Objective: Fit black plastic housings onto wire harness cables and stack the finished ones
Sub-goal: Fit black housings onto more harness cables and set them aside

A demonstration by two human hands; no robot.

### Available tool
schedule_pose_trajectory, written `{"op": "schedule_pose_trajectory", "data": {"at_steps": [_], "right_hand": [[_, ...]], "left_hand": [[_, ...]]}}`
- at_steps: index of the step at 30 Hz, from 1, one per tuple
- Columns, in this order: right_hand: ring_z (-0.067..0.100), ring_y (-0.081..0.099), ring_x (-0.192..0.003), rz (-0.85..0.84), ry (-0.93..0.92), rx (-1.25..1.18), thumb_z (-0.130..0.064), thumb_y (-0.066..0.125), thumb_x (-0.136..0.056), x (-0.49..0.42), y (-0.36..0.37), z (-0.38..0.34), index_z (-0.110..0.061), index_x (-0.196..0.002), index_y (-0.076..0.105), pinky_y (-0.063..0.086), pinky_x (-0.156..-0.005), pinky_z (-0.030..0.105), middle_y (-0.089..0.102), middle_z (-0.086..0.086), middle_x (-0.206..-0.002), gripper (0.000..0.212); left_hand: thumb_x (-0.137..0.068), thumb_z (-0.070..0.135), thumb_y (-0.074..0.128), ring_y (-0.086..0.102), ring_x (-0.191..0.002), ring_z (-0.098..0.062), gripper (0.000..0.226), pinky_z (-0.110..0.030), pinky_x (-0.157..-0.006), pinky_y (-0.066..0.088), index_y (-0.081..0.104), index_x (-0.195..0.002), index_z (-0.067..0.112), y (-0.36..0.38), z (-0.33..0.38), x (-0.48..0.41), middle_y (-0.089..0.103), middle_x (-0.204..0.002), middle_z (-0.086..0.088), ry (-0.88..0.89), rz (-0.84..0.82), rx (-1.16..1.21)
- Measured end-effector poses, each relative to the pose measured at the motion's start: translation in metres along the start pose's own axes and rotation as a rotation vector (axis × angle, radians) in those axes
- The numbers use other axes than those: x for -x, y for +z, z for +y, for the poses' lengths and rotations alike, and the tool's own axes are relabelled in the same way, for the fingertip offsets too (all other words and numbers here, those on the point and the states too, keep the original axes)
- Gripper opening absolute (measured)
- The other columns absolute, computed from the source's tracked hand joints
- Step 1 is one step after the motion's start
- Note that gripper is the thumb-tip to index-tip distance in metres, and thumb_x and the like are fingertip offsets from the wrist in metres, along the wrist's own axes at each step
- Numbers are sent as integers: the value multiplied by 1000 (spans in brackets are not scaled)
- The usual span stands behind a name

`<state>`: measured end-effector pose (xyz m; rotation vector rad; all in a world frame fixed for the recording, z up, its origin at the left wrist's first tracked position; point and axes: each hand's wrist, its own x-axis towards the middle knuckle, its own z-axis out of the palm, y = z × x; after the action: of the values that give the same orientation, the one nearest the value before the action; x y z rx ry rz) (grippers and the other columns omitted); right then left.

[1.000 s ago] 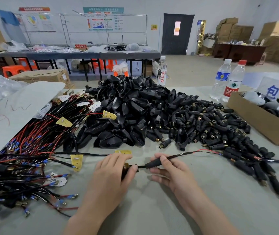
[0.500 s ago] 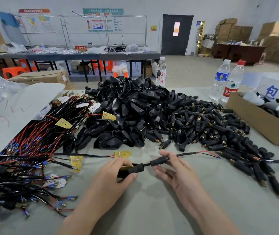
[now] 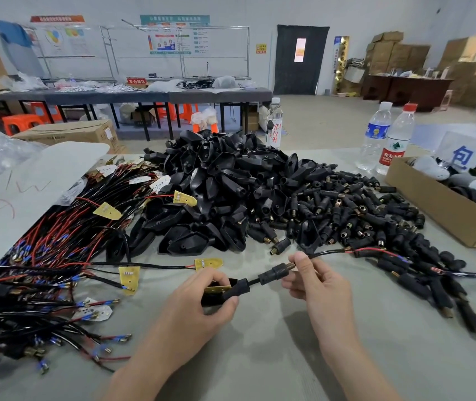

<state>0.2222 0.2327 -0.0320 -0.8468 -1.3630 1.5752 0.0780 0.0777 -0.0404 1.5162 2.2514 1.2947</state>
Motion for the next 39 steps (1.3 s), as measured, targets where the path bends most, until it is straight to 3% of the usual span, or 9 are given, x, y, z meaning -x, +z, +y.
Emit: {"op": "schedule_pose_trajectory", "data": {"at_steps": [3,8,11,14,17,24,29,33,39], "right_hand": [[18,74,-69,0,-31,38,-48,63,-85,0,-1,2,-17,-83,72,56,-58,20,75,8,-71,33],[17,73,-66,-22,-47,108,-44,54,-97,2,-1,4,-12,-89,65,53,-60,23,74,7,-67,34],[18,74,-71,-61,-37,51,-40,51,-100,2,1,2,-13,-95,64,55,-58,23,76,5,-84,31],[20,74,-81,-191,24,-66,-32,50,-101,4,4,1,-14,-107,65,57,-62,24,75,-2,-101,25],[24,75,-85,-245,76,-127,-23,54,-100,4,5,2,-15,-110,68,58,-64,24,75,-2,-91,19],[21,75,-82,-132,70,-113,-33,58,-97,0,1,3,-16,-97,75,57,-61,22,77,8,-96,25],[4,64,-69,0,50,-171,-40,69,-81,-5,-3,1,-21,-91,81,55,-62,20,68,-6,-78,24],[7,69,-71,48,39,-165,-27,70,-89,-8,-8,1,-18,-94,74,54,-56,19,73,-5,-74,11],[12,73,-71,49,-15,-37,-32,59,-99,-5,-5,1,-13,-99,63,53,-54,17,77,3,-76,19]], "left_hand": [[-82,45,63,59,-90,-15,19,-31,-79,50,54,-94,34,2,2,0,63,-97,10,26,7,11],[-82,47,63,61,-95,-17,18,-34,-83,51,55,-94,37,4,3,-1,63,-100,11,40,21,21],[-82,47,63,61,-94,-17,17,-29,-82,50,55,-93,37,5,4,-1,63,-100,11,37,44,29],[-83,40,68,59,-90,-15,17,-24,-79,46,55,-92,36,4,6,-2,61,-97,11,31,85,23],[-85,24,75,59,-90,-13,22,-21,-80,45,55,-91,32,3,7,-2,61,-95,11,36,131,3],[-85,19,77,60,-93,-12,28,-18,-81,45,55,-91,35,2,12,-2,60,-98,14,83,136,-10],[-85,19,77,59,-93,-10,27,-14,-80,43,56,-90,34,1,11,-2,60,-96,14,63,147,-18],[-84,16,77,59,-92,-9,28,-11,-79,41,56,-89,33,2,12,-2,59,-97,15,68,146,-15],[-85,17,77,58,-92,-9,26,-12,-80,41,56,-90,32,2,12,-2,59,-99,14,69,135,-4]]}}
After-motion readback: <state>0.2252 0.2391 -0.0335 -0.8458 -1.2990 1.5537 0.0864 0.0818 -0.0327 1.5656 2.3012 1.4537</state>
